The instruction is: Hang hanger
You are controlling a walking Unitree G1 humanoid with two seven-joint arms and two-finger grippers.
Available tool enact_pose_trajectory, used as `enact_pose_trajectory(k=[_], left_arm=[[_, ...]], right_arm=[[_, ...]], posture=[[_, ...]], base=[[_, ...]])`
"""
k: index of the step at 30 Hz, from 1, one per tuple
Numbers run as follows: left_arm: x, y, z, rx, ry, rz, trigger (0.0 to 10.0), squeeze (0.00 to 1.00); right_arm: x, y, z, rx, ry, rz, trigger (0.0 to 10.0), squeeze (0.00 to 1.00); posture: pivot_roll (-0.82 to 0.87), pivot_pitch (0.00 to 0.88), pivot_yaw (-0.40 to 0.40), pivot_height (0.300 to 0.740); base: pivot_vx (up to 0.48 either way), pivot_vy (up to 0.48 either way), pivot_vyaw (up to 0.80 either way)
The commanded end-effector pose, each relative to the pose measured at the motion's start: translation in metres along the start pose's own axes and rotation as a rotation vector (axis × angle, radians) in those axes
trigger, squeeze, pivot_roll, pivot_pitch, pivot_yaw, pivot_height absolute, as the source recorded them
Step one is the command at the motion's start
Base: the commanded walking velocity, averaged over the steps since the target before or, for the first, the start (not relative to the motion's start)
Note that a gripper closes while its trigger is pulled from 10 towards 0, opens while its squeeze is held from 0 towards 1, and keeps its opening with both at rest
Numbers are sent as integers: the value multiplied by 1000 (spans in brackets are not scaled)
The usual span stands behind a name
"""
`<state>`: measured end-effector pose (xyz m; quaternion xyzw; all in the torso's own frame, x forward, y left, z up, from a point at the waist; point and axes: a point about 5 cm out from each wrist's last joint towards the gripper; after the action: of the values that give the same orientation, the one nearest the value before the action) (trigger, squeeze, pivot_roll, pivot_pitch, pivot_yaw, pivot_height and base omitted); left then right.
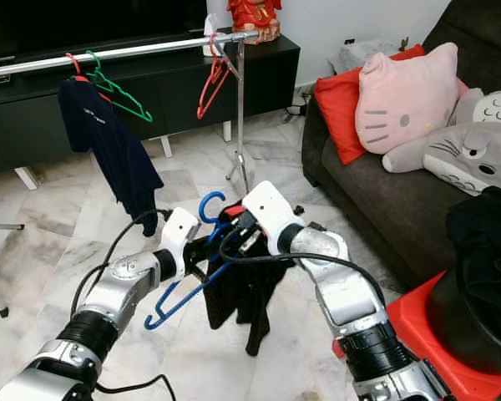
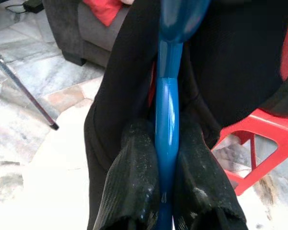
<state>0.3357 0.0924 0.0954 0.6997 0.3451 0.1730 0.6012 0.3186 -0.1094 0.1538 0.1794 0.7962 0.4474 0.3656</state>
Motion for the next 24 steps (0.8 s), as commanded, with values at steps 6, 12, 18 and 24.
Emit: enact_pose_trajectory(k=[6,12,18,24], left_arm=[[-4,5,1,-30,-15,0,10000,0],[-4,6,1,-37,-17,-4,10000,0],[-4,7,0,-45,-15,-6,10000,0],[-3,7,0,-51,2,-7,10000,0]], right_arm=[[2,-9,-1,63,77,-83,10000,0],[4,-9,-2,59,81,-73,10000,0],[2,-7,-2,57,84,-77,10000,0],[-1,-6,-3,57,76,-85,10000,114]], posture=[[-84,62,-22,740],[-85,62,-22,740],[-86,60,-21,740],[-85,55,-25,740]], base=[[0,0,0],[0,0,0],[0,0,0],[0,0,0]])
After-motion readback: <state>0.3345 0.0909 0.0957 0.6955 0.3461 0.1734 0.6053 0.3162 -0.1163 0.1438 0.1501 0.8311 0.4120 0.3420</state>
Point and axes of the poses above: a point about 5 cm out from each wrist's last joint towards the gripper, its own z axis pointing out of the wrist towards the gripper, its own y axis along the axis of the wrist's last joint, x = y × z, and after that the axes turned 8 degrees about -z, right-handed
